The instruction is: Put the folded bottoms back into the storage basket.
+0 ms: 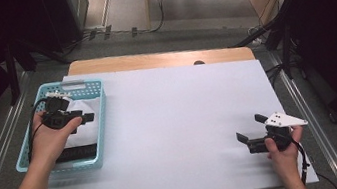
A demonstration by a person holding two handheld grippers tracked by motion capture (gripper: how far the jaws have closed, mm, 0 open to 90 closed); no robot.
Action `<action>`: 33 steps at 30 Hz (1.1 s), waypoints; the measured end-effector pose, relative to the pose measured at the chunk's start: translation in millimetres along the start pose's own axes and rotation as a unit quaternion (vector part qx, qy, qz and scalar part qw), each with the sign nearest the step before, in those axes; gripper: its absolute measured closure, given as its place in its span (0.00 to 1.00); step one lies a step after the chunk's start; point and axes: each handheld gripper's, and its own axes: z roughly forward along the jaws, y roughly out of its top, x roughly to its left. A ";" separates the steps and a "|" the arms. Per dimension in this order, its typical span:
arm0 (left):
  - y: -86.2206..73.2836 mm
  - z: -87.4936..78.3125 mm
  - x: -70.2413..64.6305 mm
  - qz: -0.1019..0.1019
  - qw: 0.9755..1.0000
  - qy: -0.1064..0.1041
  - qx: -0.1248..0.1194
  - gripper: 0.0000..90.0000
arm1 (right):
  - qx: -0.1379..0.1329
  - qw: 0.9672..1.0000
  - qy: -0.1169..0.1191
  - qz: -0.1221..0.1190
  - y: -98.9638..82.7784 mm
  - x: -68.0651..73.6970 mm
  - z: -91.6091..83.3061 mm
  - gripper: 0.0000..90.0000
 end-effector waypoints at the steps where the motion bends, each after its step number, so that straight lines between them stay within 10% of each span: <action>1: 0.2 -4.1 -0.4 0.003 1.000 0.000 -0.013 0.40 | 0.000 1.000 0.000 0.000 0.1 0.1 -0.2 0.00; 14: -0.1 -33.0 -30.8 0.022 0.994 -0.026 -0.105 0.00 | -0.003 1.000 -0.003 0.001 0.6 0.3 -1.6 0.00; 33: -27.5 -21.9 -78.0 0.047 0.985 -0.063 -0.151 0.00 | -0.011 1.000 -0.007 0.004 0.0 -0.7 -6.6 0.00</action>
